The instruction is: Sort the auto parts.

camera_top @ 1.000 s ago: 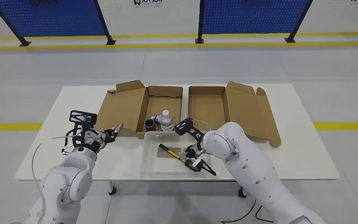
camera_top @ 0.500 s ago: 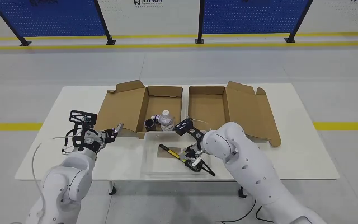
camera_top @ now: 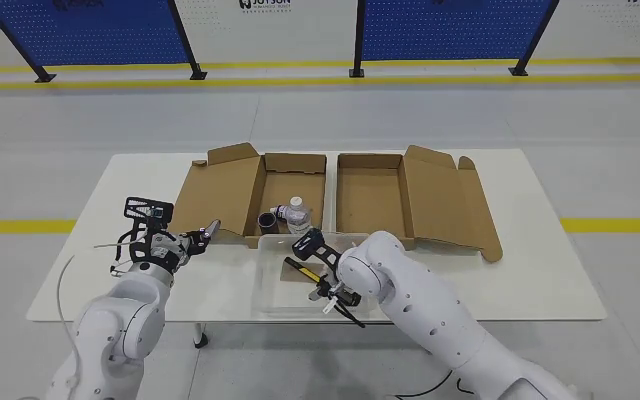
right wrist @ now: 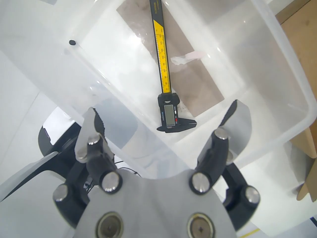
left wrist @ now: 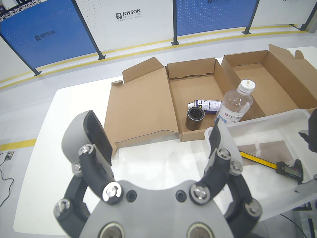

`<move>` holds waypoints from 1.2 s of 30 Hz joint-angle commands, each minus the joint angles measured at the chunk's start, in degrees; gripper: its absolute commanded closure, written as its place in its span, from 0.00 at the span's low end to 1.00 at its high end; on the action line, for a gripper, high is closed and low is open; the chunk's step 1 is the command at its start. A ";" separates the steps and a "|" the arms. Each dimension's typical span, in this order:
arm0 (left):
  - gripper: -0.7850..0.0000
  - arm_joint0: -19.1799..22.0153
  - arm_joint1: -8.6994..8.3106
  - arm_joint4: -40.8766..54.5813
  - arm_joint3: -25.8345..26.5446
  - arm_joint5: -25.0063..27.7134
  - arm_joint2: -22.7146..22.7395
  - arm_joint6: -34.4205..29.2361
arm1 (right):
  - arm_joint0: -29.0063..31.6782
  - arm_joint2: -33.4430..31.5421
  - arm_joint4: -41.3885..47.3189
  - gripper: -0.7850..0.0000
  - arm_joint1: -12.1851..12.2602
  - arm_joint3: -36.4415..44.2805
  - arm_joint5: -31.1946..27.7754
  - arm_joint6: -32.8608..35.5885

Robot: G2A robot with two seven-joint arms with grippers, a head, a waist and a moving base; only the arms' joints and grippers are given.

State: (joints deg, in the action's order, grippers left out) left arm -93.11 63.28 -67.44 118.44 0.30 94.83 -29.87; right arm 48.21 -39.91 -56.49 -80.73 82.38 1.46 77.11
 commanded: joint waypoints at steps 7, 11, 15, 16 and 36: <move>0.00 0.00 0.00 0.00 0.00 0.00 0.00 0.00 | -1.31 1.50 -0.09 0.42 -0.96 -4.88 0.40 0.17; 0.00 0.00 0.00 0.00 0.00 0.00 0.00 0.00 | -1.89 2.35 0.09 0.38 -1.50 -7.23 0.02 0.07; 0.00 0.00 0.00 0.00 0.00 0.00 0.00 0.00 | -2.68 3.28 -0.25 0.42 -2.09 -9.69 -0.05 -0.04; 0.00 0.00 0.00 0.00 0.00 0.00 0.00 0.00 | -2.84 3.47 -0.25 0.40 -2.25 -10.30 -0.02 -0.12; 0.00 0.00 0.00 0.00 0.00 0.00 0.00 0.00 | -5.21 6.78 0.63 0.52 -5.34 -17.95 -0.57 -0.92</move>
State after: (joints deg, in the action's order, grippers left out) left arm -93.11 63.28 -67.44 118.44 0.30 94.83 -29.87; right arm 43.05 -33.18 -55.87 -86.01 64.60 0.94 76.08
